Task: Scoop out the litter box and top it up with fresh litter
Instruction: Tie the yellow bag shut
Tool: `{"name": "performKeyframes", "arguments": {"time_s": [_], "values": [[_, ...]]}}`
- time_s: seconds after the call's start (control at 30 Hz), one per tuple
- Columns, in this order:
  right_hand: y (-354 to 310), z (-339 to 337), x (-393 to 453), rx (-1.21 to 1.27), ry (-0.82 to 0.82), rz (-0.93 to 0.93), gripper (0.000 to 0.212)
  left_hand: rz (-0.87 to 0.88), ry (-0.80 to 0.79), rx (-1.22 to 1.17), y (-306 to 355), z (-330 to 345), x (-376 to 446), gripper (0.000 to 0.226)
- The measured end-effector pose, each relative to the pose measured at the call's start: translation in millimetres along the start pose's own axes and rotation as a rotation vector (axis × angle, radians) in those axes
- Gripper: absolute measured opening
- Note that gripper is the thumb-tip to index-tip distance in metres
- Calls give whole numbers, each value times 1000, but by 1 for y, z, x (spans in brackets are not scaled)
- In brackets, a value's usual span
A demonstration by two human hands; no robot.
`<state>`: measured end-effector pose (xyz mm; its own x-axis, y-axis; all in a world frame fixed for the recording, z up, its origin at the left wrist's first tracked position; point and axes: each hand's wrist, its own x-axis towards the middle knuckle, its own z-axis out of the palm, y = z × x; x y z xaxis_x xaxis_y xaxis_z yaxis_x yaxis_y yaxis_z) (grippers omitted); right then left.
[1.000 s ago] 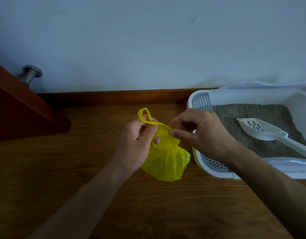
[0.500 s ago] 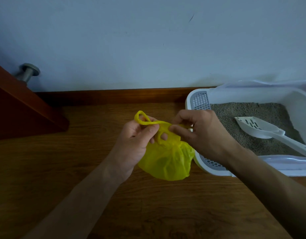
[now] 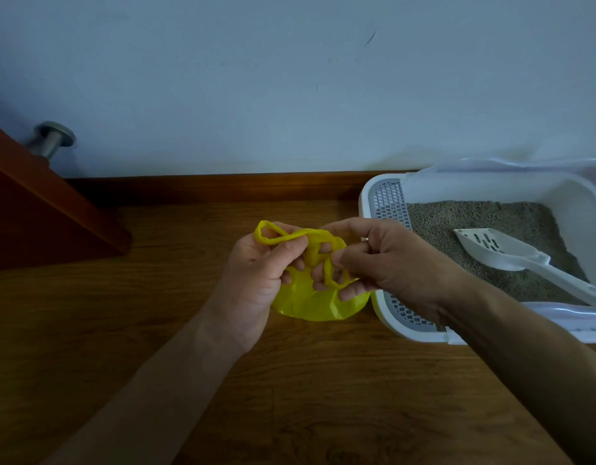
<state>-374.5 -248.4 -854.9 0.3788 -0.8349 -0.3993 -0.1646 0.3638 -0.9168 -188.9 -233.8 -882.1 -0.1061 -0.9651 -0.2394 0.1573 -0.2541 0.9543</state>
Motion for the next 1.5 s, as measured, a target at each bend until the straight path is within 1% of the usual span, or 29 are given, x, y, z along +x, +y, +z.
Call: {"name": "performKeyframes", "arguments": {"time_s": [0.1, 0.17, 0.23, 0.3, 0.33, 0.4, 0.47, 0.5, 0.6, 0.7, 0.77, 0.9, 1.03, 1.13, 1.17, 1.2, 1.27, 1.33, 1.43, 1.5], "values": [[0, -3, 3, -82, -27, 13, 14, 59, -25, 38, 1, 0, 0, 20], [-2, -4, 4, -143, -50, 29, 9, 122, -64, 48, 2, 0, 0, 20], [-5, -4, 4, -265, -74, 35, 11, 166, -98, 70, 4, 1, -2, 12], [-7, -6, 3, -454, -66, -6, 21, 184, -131, 119, 4, 1, -3, 6], [-7, -6, 2, -580, -27, -64, 27, 192, -139, 142, 4, 0, -3, 5], [-2, -7, 1, -860, 124, -248, 39, 222, -136, 200, 2, -1, -2, 10], [7, -6, 1, -1031, 275, -379, 47, 250, -129, 266, -1, -2, -2, 16], [11, -5, 1, -1056, 328, -419, 46, 259, -127, 287, -4, -2, -2, 15], [23, 0, 2, -1073, 443, -504, 34, 266, -132, 338, -10, 0, -4, 15], [33, 7, 2, -1115, 534, -507, 27, 266, -157, 378, -14, 4, -6, 13], [38, 10, 4, -1061, 575, -467, 28, 266, -175, 399, -14, 6, -7, 12], [39, 9, 8, -740, 553, -401, 14, 278, -196, 449, -11, 7, -9, 15], [33, 9, 9, -429, 396, -316, 19, 281, -184, 401, -9, 7, -11, 20], [31, 4, 9, -226, 320, -213, 14, 266, -156, 410, -8, 5, -12, 17], [31, 2, 9, -207, 296, -190, 12, 256, -156, 420, -9, 4, -13, 16], [30, 1, 8, -240, 277, -191, 14, 247, -160, 425, -9, 3, -13, 16], [29, 0, 7, -323, 243, -207, 21, 234, -172, 422, -11, 1, -12, 15], [26, -1, 6, -296, 222, -193, 25, 239, -177, 427, -11, 0, -12, 12], [25, -5, 8, -348, 245, -179, 25, 263, -147, 444, -9, 0, -15, 7], [24, -5, 9, -356, 261, -187, 25, 277, -125, 441, -7, -1, -17, 8]]}}
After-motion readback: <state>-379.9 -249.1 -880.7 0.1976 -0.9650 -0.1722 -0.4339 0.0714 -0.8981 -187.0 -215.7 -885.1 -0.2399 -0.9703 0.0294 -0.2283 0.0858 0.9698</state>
